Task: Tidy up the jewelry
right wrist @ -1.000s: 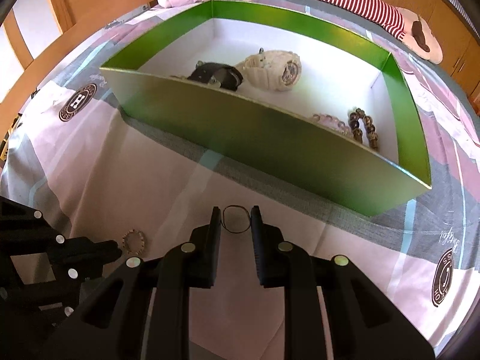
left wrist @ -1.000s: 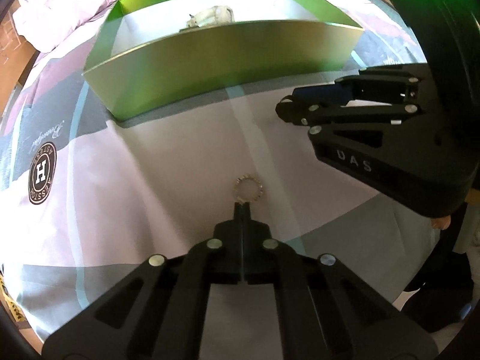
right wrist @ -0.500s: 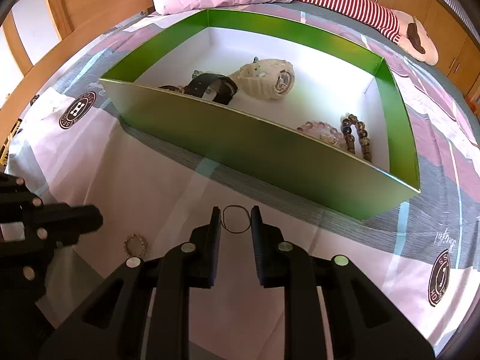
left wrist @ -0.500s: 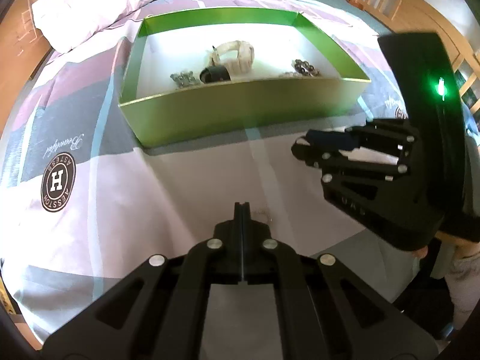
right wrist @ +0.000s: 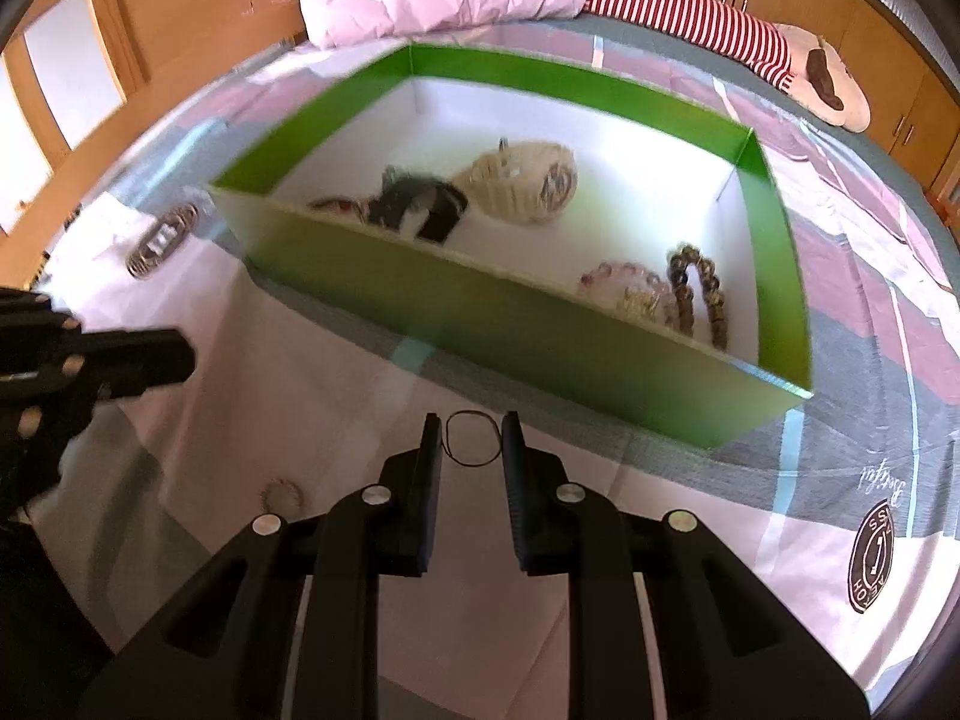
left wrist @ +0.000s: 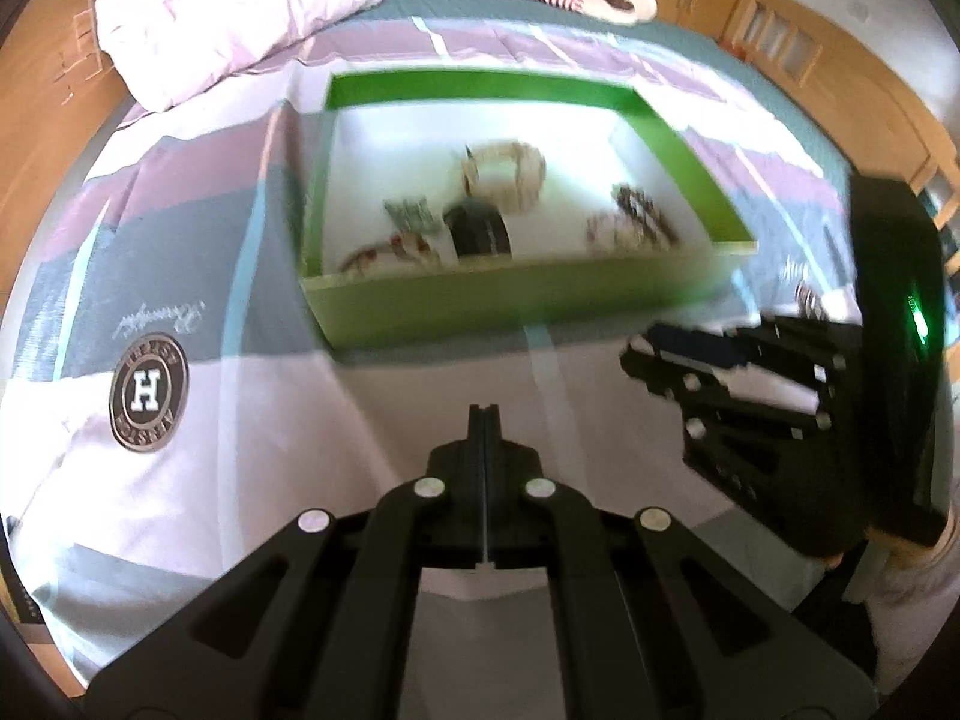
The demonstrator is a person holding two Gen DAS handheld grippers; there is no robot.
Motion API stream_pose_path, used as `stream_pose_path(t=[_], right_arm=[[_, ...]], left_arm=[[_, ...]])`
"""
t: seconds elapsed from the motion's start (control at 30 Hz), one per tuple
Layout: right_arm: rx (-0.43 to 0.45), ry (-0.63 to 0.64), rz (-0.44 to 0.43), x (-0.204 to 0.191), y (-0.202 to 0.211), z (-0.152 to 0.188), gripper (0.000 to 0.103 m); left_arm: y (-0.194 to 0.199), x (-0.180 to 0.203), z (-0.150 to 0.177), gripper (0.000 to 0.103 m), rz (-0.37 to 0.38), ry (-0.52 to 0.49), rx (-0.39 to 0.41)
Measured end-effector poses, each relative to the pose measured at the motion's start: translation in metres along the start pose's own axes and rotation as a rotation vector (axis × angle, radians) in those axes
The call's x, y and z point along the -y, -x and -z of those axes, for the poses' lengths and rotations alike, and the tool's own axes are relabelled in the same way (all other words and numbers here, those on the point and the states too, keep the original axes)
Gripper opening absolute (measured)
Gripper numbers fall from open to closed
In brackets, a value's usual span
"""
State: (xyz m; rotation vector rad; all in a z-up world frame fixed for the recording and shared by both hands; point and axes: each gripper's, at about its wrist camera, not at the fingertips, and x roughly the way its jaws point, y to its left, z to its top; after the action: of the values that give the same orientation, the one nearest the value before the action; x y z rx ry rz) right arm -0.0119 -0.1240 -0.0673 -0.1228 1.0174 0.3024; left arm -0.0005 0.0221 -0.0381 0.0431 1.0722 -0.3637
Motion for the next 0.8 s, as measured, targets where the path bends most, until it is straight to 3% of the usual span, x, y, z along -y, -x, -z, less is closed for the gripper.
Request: stream_pose_path(t=[0.2,0.27,0.37,0.43,0.6,0.73,0.8], right_arm=[[0.096,-0.046,-0.067,0.01,0.039,-0.02,0.02],[0.136,-0.088,-0.067,0.024,0.051,-0.032,0.02],[0.134,-0.155,-0.122,0.043,0.053,-0.037,0.02],[0.124,-0.14,-0.131,0.042,0.052,-0.032,0.02],[0.05,-0.108,-0.118,0.036,0.037,-0.016,0.02],[0.038,-0.082,-0.116,0.028,0.033,-0.011,0.02],[0.04,-0.072,-0.119,0.024,0.034,-0.01,0.02]], left_arm=[[0.013,-0.01,-0.041,0.0,0.062,0.082,0.061],[0.012,-0.006,-0.056,0.0,0.035,0.08,0.088],[0.003,0.0,-0.065,0.0,0.099,0.086,0.064],[-0.003,0.01,-0.054,0.0,0.141,0.04,0.016],[-0.04,0.036,0.006,0.0,0.069,-0.096,-0.164],[-0.069,0.048,0.034,0.009,0.051,-0.154,-0.244],[-0.072,0.053,0.038,0.014,0.036,-0.178,-0.234]])
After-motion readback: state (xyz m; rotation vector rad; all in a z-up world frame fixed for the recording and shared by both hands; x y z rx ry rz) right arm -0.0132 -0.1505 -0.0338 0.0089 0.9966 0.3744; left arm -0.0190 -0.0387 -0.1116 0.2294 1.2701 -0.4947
